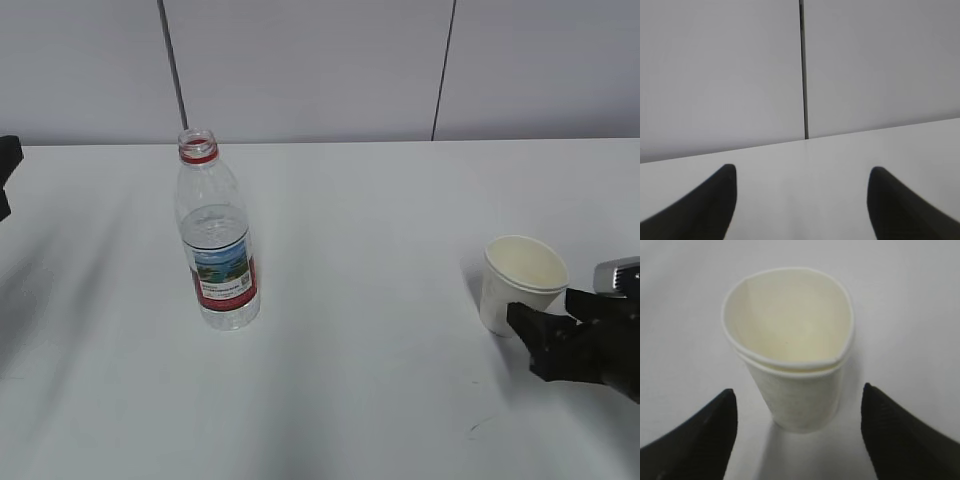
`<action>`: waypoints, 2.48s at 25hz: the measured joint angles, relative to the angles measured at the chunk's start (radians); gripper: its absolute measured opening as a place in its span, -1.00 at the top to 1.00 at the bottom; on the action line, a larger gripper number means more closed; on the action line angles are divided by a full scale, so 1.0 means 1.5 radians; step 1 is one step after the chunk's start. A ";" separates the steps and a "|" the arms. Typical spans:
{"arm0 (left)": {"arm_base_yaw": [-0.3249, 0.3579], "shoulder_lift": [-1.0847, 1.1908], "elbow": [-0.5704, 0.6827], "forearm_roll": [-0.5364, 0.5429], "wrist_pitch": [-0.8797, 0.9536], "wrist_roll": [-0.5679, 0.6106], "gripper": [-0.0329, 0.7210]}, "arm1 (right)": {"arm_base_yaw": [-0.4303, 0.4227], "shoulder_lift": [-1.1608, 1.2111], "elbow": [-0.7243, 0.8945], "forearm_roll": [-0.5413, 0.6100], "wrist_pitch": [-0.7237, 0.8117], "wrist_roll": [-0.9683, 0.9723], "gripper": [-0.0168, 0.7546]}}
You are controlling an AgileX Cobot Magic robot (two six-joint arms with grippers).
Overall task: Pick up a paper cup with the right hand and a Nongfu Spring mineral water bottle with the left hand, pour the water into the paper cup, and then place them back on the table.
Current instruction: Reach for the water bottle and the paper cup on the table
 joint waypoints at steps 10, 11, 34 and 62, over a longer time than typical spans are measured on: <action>0.000 0.000 0.000 0.000 -0.018 0.000 -0.41 | 0.000 0.080 -0.106 -0.047 0.000 0.000 -0.54; 0.000 0.000 0.000 0.000 -0.018 0.000 -0.41 | 0.000 0.088 -0.117 -0.054 0.000 0.000 -0.54; 0.000 0.114 0.000 0.174 -0.070 -0.003 -0.41 | 0.000 0.146 -0.196 -0.087 0.000 0.000 -0.25; -0.010 0.114 0.000 0.441 -0.097 -0.200 -0.46 | 0.000 0.146 -0.196 -0.087 -0.001 0.000 -0.22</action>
